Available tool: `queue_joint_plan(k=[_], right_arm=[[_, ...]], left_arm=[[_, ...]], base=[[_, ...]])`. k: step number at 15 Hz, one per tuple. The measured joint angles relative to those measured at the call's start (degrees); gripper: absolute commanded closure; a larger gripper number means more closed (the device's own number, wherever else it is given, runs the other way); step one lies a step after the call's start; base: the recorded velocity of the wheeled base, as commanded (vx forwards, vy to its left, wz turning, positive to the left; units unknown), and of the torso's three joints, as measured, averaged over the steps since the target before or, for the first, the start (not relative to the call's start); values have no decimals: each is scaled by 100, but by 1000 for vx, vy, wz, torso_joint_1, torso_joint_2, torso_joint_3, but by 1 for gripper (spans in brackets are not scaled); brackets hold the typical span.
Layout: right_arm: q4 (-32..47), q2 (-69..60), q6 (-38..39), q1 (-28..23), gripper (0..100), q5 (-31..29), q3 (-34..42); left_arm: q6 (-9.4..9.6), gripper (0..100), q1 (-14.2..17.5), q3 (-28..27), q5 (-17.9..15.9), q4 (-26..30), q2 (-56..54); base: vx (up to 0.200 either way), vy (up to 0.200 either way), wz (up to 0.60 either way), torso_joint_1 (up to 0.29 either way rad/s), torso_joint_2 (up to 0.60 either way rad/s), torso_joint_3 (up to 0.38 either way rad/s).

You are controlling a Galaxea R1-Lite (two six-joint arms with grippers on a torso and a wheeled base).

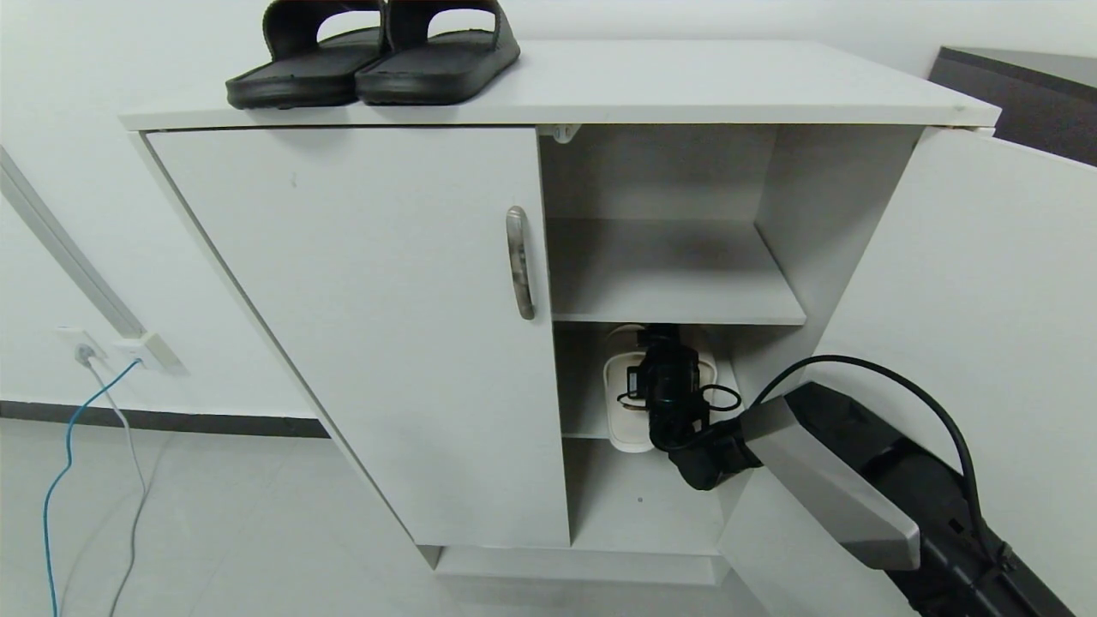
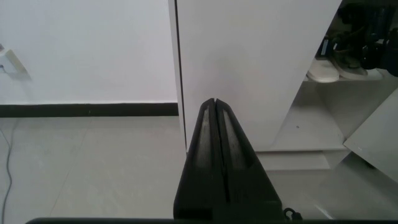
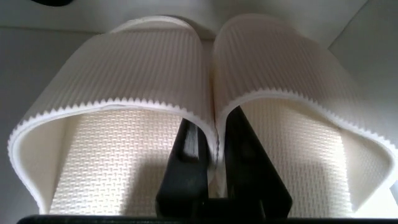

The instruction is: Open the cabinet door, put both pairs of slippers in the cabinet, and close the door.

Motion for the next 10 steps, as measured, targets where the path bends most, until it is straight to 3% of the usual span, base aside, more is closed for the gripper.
queue_joint_plan(k=[6,10], right_arm=[[-65,-57,-2,24,0,-11,267],[-621,-457,5,166,0,-66,1348]], left_arm=[[0,100,0,0,0,0,0],[13,100,0,0,-6,0,0]], base=[[0,0,0,0,0,0],[0,0,0,0,0,0]])
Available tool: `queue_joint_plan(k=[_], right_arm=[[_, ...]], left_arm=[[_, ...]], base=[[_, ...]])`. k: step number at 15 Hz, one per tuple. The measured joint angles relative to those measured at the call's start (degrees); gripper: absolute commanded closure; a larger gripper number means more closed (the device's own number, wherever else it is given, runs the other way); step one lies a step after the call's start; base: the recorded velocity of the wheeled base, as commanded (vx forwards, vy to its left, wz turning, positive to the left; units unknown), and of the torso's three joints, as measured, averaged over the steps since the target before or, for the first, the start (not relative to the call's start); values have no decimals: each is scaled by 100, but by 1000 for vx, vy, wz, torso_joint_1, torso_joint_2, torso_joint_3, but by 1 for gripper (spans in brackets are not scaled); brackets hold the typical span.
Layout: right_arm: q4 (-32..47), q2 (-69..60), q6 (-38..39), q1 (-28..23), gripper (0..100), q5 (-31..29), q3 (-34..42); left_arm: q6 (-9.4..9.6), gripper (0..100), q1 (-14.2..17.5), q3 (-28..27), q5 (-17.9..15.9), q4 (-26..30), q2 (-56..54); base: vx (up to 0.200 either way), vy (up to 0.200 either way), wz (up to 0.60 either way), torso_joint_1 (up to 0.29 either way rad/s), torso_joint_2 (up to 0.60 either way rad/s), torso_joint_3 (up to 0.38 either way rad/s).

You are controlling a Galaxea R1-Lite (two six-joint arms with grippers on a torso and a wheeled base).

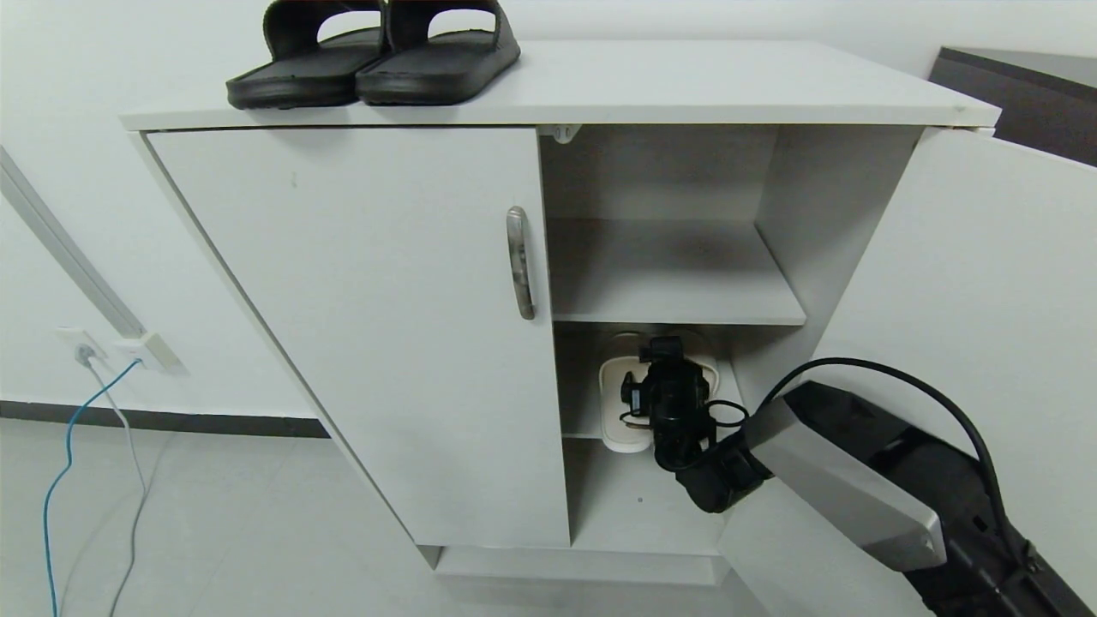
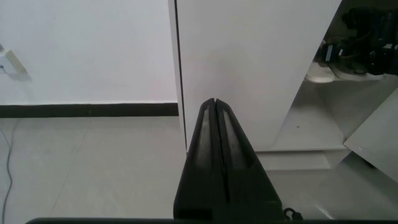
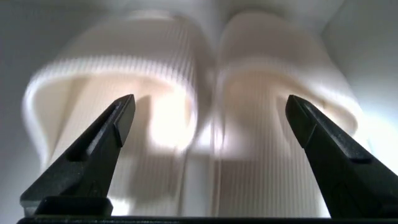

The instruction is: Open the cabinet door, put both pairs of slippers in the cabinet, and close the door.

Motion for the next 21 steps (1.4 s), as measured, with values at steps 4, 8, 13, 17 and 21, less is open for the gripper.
queue_joint_plan(k=[4,8,13,17,21], right_arm=[[-550,-720,1,269,0,-151,1384],[-989,-1442,17,516,0,-424,2630],[-1930,-2161,195,877,0,-506,4304],[-2103,-2481,208,1039,0,-501,4864],[-2089,-2622,173,1130,0,-496,4925]], left_arm=[[-4,100,0,0,0,0,0],[-11,100,-2,0,-2,0,0],[-13,100,0,0,-2,-2,0],[-13,100,0,0,0,-2,0],[-13,100,2,0,0,-2,0]], base=[[0,0,0,0,0,0],[0,0,0,0,0,0],[-160,0,0,3,2,1],[-200,0,0,2,2,2],[0,0,0,0,0,0]])
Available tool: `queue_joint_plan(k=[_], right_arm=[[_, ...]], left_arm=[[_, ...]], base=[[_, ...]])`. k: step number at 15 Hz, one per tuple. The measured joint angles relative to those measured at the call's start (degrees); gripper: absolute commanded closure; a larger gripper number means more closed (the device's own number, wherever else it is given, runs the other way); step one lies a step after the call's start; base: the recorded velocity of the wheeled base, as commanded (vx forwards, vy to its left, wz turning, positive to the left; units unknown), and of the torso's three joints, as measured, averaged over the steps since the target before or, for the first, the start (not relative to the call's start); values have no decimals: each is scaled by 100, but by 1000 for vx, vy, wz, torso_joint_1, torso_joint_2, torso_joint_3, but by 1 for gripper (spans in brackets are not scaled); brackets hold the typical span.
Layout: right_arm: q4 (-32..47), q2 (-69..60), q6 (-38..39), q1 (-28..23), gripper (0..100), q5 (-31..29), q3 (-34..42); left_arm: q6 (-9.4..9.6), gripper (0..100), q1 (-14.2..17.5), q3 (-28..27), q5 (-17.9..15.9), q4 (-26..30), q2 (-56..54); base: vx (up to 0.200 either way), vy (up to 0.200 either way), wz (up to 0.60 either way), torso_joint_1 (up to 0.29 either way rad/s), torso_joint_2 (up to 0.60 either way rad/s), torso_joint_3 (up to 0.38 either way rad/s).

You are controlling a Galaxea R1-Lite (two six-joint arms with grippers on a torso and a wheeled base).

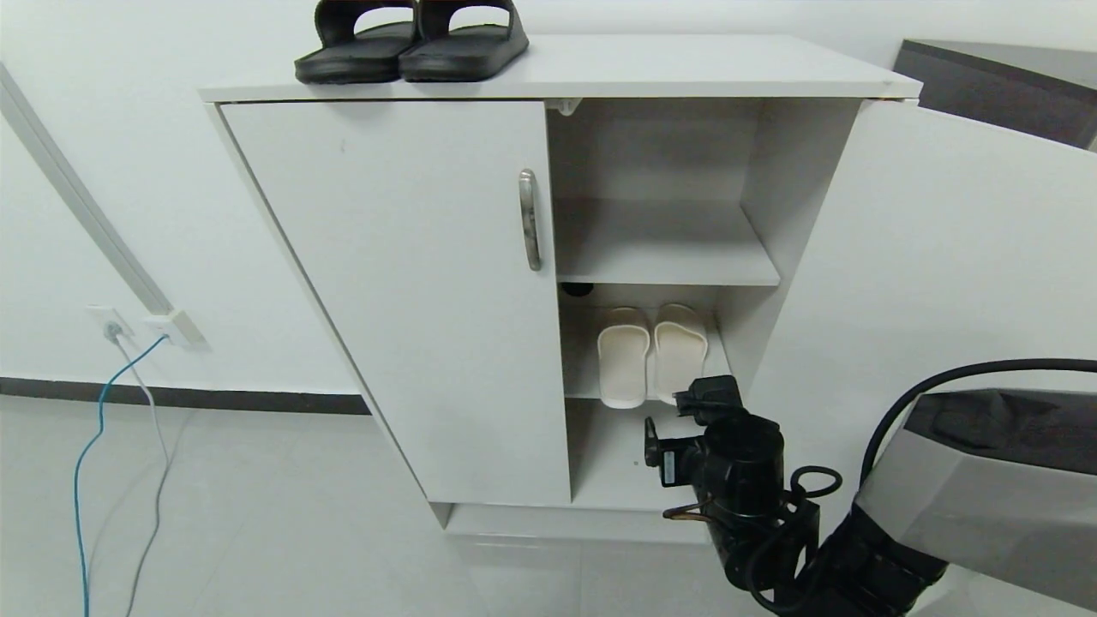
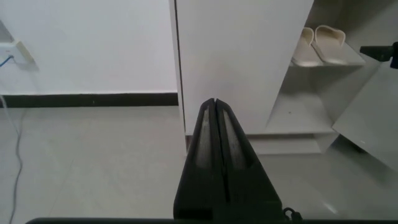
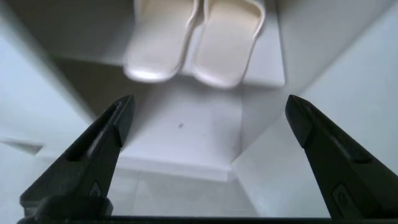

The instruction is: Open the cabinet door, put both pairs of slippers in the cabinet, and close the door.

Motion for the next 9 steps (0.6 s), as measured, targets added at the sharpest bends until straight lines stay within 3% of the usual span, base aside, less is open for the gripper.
queue_joint_plan(k=[9], right_arm=[[11,-276,-9,66,0,-10,122]], left_arm=[[0,100,-2,0,-2,2,0]], base=[[0,0,0,0,0,0]])
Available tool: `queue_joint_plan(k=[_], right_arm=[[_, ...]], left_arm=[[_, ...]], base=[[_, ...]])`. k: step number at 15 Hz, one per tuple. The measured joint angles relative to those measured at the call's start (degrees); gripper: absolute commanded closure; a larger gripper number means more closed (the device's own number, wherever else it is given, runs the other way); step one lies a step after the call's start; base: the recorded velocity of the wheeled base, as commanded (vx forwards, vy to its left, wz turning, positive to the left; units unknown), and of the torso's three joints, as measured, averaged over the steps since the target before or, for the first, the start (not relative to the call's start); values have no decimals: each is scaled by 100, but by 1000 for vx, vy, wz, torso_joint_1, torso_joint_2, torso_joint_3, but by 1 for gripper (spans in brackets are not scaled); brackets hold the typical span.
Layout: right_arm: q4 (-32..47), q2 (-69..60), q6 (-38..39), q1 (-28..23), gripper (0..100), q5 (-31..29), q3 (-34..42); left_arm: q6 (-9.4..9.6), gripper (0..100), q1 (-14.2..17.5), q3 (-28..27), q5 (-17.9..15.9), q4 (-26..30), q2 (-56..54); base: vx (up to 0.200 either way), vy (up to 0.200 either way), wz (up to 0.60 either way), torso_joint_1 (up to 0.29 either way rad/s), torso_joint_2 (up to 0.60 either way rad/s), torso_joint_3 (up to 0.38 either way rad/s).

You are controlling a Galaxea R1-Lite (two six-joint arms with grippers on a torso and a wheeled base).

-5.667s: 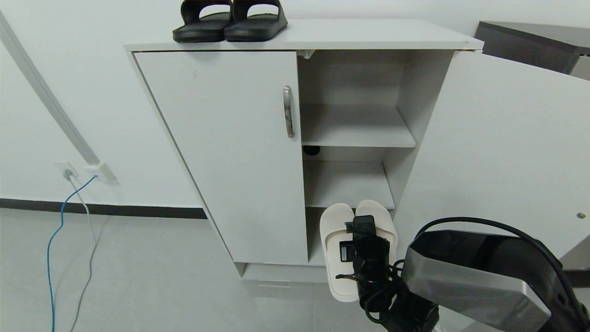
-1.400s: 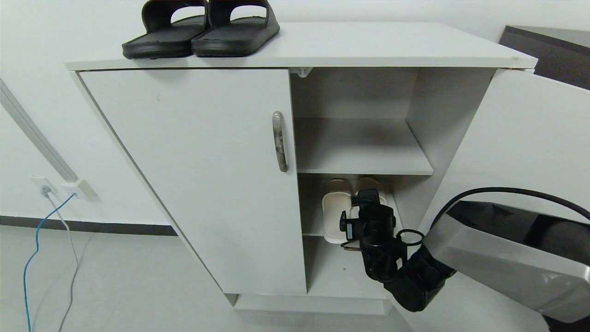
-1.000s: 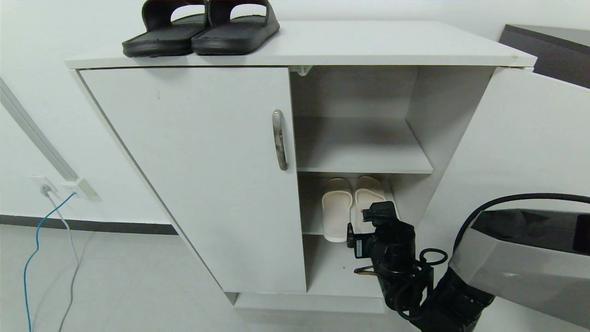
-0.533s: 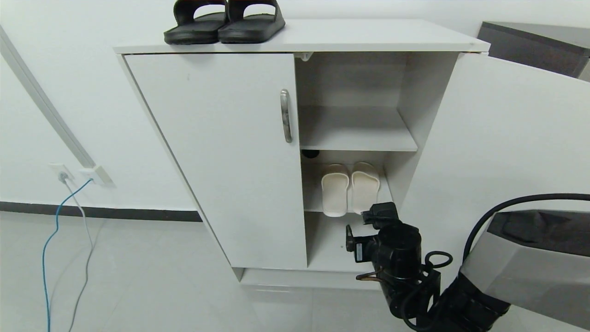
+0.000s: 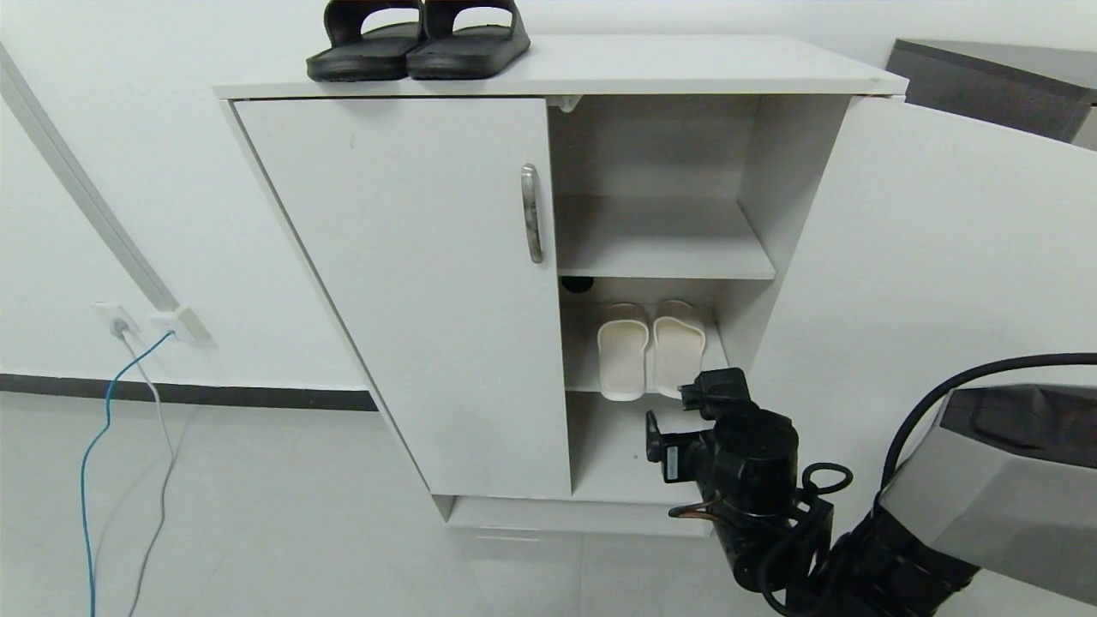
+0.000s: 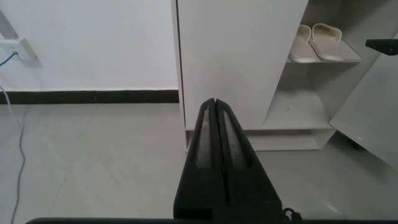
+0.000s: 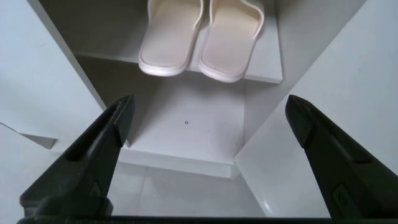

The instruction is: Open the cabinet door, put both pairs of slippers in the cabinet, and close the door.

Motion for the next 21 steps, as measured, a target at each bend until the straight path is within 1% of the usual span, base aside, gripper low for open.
queue_joint_plan(k=[10,21], right_arm=[[-13,-38,-52,2,0,0,0],[-27,-112,-71,66,0,-157,49]], left_arm=[[0,100,0,0,-9,0,0],[-9,100,0,0,0,0,0]], base=[[0,0,0,0,0,9],[0,0,0,1,2,191]])
